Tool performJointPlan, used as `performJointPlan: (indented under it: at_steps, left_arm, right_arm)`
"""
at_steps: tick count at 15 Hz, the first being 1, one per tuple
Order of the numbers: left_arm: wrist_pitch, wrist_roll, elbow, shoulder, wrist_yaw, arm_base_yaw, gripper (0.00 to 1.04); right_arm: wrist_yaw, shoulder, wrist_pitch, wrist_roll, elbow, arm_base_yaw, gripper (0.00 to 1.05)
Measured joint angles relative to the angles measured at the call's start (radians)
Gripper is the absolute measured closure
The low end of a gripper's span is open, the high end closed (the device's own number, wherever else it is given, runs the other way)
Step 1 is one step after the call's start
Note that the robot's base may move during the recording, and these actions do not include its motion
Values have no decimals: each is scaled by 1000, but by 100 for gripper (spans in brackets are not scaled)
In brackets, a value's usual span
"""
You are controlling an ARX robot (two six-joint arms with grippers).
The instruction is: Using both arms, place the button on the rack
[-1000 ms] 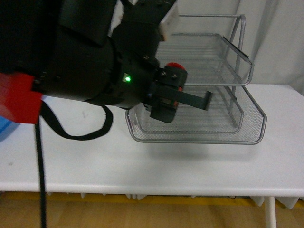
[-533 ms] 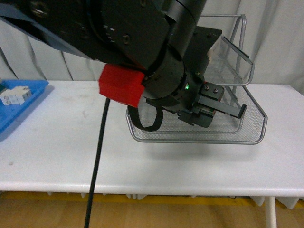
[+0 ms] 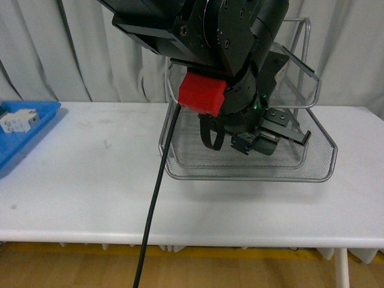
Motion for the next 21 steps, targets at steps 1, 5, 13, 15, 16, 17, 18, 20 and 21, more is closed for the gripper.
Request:
performJointPlan:
  at_steps: [1, 5, 13, 15, 16, 17, 18, 20, 21]
  left_arm:
    - [-8, -19, 8, 3, 11, 4, 45]
    - [50, -76, -67, -53, 61, 5, 5]
    - [476, -97, -727, -698, 41, 37, 7]
    - [806, -84, -981, -894, -243, 53, 22]
    - [907, -82, -1129, -1017, -326, 115, 33]
    - [942, -82, -1274, -1149, -332, 222, 46]
    - [938, -83, -1367, -1231, -312, 282, 59]
    - [911, -80, -1461, -1314, -213, 332, 84]
    - [899, -80, -1489, -1376, -181, 373, 98]
  right_arm:
    - [0, 0, 0, 0, 0, 0, 6]
    - [0, 0, 0, 0, 0, 0, 6]
    - [0, 0, 0, 0, 0, 0, 6]
    - [-2, 0, 0, 0, 0, 0, 6]
    - [-3, 0, 0, 0, 0, 0, 6]
    - [0, 0, 0, 0, 0, 0, 6]
    - [-2, 0, 0, 0, 0, 0, 6]
    - [-4, 0, 0, 0, 0, 0, 6]
    - [-3, 0, 0, 0, 0, 0, 6]
